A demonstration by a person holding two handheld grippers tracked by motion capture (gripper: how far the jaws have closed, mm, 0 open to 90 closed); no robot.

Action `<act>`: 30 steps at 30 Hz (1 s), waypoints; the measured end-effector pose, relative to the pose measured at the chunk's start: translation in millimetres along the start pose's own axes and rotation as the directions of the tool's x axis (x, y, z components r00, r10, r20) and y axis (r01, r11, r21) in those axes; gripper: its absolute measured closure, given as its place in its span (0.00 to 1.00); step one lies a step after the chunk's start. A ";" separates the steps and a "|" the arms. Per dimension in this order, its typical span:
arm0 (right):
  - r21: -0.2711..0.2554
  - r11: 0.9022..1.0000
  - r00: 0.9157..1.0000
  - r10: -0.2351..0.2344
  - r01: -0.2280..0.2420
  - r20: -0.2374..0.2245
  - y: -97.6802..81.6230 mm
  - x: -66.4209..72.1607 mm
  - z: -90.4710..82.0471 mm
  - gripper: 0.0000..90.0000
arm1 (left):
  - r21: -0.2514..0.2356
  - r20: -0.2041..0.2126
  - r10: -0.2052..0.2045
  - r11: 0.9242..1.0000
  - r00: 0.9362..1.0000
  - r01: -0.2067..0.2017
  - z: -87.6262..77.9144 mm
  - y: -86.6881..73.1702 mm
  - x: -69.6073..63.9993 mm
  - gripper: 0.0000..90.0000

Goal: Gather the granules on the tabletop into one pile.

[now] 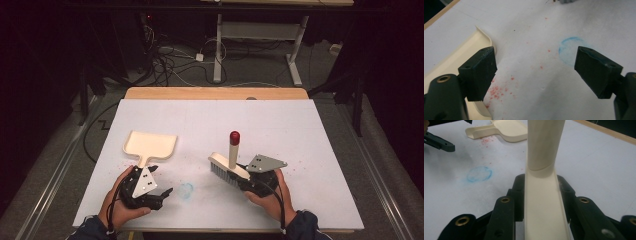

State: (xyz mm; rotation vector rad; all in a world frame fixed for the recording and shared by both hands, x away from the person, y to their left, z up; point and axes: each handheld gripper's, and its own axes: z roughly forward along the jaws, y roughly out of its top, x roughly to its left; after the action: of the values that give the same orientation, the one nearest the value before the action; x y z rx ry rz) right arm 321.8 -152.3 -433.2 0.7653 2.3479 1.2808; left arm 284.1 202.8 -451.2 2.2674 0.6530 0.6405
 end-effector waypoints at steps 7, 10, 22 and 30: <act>-0.028 0.999 1.000 -0.017 0.016 -0.019 6.6 -6.4 -24.0 0.75 | -0.004 -0.010 -0.010 1.000 1.000 0.010 -0.4 0.0 1.4 0.19; -0.036 0.999 0.999 -0.024 0.023 -0.036 8.9 -10.7 -39.5 0.74 | -0.005 -0.016 -0.015 1.000 1.000 0.015 -1.3 -0.5 2.6 0.19; 0.001 1.000 0.999 -0.021 0.021 -0.046 -13.5 -42.1 -108.8 0.74 | 0.001 -0.031 -0.017 1.000 0.999 0.017 -1.3 0.3 4.1 0.19; 0.106 0.993 0.993 0.067 -0.056 -0.098 -31.2 -66.5 -124.0 0.74 | -0.001 -0.039 -0.020 1.000 0.999 0.020 -2.0 1.0 5.2 0.19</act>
State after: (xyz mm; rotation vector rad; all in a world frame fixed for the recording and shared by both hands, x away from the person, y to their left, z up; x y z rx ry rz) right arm 298.1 -288.2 -391.1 0.8285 2.5064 1.2591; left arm 287.0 206.2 -447.8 2.2498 0.6930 0.6769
